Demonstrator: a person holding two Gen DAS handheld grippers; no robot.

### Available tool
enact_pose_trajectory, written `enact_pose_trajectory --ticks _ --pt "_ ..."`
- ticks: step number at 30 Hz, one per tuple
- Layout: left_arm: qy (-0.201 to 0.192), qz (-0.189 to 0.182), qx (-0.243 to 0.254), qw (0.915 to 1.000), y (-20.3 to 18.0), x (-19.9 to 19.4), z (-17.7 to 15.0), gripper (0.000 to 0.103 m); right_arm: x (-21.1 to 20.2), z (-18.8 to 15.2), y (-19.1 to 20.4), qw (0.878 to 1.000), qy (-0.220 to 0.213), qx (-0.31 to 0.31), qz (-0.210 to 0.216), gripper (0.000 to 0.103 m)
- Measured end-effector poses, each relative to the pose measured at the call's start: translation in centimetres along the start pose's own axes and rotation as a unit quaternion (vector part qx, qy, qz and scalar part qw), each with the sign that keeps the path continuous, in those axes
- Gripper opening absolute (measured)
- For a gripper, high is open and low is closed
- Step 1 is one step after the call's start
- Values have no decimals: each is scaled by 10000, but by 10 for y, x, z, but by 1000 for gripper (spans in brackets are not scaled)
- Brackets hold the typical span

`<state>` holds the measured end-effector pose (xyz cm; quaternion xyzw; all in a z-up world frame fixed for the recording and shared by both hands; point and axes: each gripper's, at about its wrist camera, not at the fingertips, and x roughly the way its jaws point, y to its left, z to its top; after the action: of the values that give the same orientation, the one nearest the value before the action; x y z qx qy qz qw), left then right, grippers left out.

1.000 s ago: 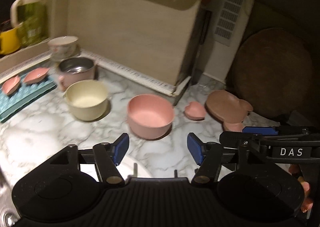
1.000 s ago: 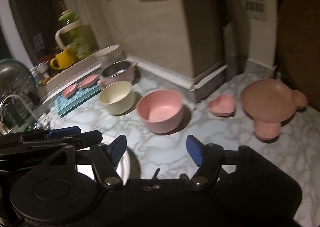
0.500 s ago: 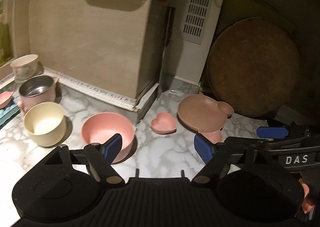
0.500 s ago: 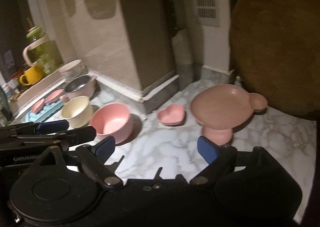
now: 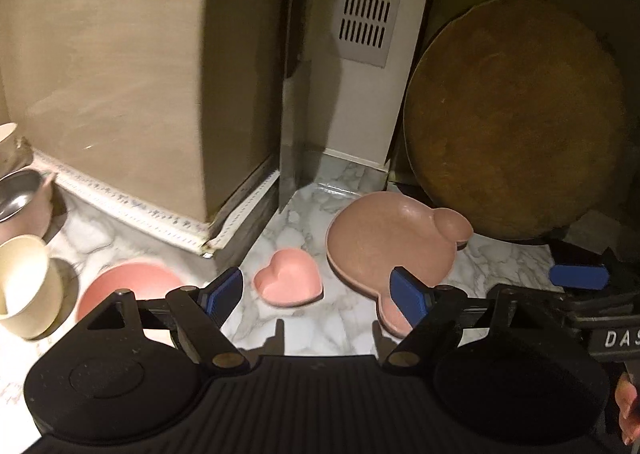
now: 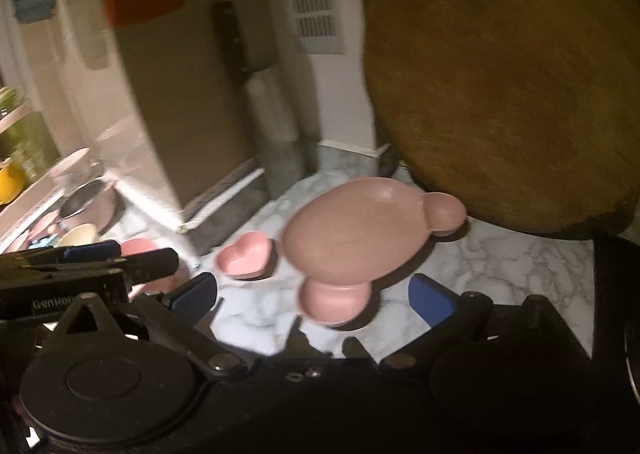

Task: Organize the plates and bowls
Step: 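Close both tools on the rim of the pink mouse-shaped plate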

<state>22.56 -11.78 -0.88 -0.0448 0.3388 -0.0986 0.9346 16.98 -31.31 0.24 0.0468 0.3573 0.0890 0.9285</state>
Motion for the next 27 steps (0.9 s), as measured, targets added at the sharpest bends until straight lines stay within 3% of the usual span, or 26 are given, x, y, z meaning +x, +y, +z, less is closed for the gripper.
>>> enact_pose_trajectory --ticks 8,16,21,27 --pt "271 -93 212 9994 -19 64 24 80 37 4 -42 9991 130 290 -281 102" --pt "610 -148 208 9978 -27 123 45 80 76 8 -81 9929 417 999 -487 100" --pt "792 -110 182 9966 -29 155 51 80 95 7 -93 9887 512 1227 -686 97" --pt "999 -103 135 9949 -28 187 56 80 114 8 -97 9863 710 1373 -582 96"
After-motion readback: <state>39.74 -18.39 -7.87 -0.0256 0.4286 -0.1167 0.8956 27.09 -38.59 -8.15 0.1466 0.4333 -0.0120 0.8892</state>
